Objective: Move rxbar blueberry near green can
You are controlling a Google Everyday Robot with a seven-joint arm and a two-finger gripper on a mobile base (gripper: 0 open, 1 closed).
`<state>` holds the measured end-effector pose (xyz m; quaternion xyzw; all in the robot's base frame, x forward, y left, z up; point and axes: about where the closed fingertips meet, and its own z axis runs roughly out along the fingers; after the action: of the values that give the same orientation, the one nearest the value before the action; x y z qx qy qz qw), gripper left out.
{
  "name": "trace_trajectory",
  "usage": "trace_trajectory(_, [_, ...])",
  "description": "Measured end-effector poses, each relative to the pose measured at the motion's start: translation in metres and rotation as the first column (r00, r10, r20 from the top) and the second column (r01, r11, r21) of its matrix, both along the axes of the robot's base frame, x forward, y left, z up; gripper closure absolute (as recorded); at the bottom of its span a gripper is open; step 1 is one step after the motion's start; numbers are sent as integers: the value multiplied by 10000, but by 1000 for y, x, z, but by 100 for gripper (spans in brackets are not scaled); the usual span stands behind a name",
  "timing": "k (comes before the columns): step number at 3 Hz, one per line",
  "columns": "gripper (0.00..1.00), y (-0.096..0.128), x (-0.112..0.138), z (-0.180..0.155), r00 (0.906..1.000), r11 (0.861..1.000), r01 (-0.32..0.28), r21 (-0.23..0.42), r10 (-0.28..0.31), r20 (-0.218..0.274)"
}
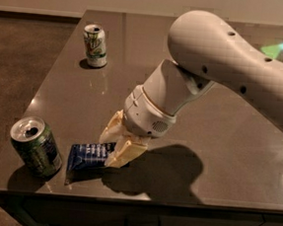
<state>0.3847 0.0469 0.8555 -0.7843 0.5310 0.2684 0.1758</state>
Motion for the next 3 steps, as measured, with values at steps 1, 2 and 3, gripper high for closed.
trace_trajectory(1, [37, 6, -4, -4, 9999, 9999, -109, 89, 109, -22])
trace_trajectory(2, [15, 10, -8, -7, 9998, 9997, -203, 153, 204, -53])
trace_trajectory(3, [0, 11, -9, -6, 9997, 9996, -227, 140, 227, -25])
